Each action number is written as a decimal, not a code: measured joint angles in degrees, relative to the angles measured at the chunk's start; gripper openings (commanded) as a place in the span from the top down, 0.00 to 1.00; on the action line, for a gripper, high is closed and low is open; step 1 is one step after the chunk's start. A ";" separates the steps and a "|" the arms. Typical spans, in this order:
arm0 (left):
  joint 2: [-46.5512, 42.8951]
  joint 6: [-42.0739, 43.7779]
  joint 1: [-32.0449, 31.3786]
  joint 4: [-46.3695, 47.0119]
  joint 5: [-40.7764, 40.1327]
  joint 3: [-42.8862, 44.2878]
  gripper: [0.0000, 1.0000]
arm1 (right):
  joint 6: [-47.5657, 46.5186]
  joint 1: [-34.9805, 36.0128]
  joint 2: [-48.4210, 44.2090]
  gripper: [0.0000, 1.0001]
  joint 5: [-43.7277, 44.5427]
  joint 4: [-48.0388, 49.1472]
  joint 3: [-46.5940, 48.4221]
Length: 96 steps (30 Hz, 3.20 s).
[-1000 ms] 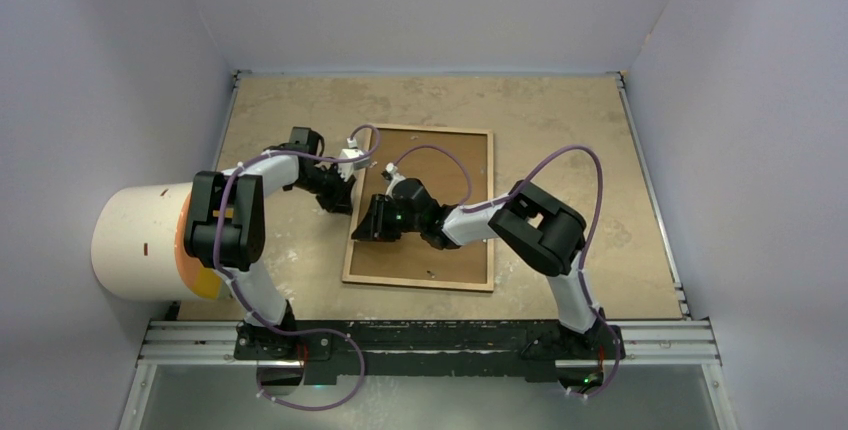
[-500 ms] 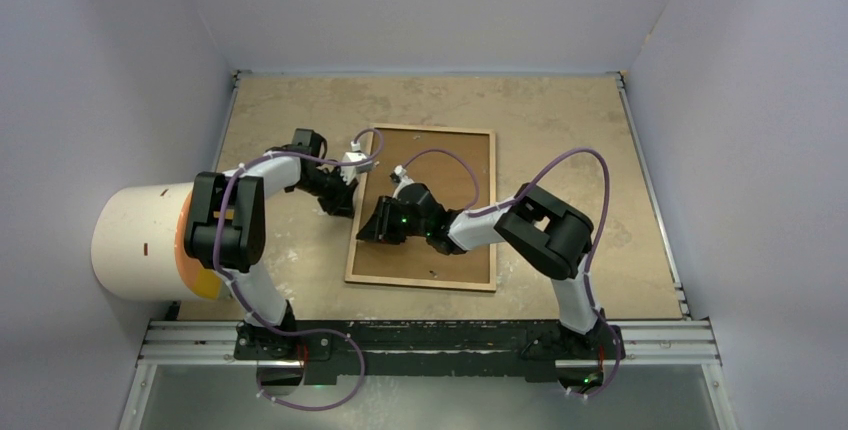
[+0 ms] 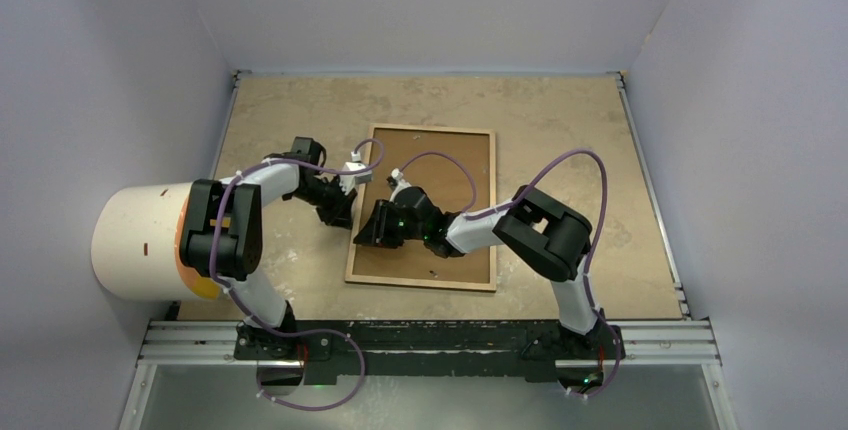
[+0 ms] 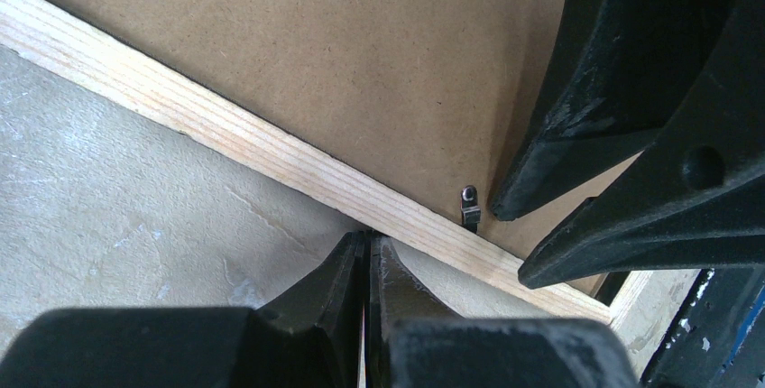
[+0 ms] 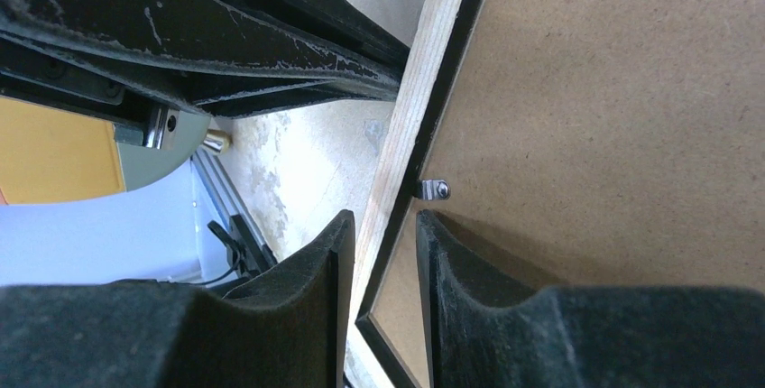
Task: Put the photo into the frame
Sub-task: Install the photo frame at the center of the board.
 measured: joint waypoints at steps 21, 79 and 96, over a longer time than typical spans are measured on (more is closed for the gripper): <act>-0.09 0.02 0.02 0.59 0.52 -0.42 1.00 | -0.31 1.09 1.11 0.67 5.55 -0.20 1.92; 2.12 -1.73 1.88 -1.51 5.42 5.01 0.90 | -6.58 -0.09 -4.15 0.58 3.69 1.79 -2.38; 13.35 -15.72 2.58 7.02 6.38 17.57 0.65 | -8.55 -21.75 -1.70 0.56 -2.91 -4.48 6.58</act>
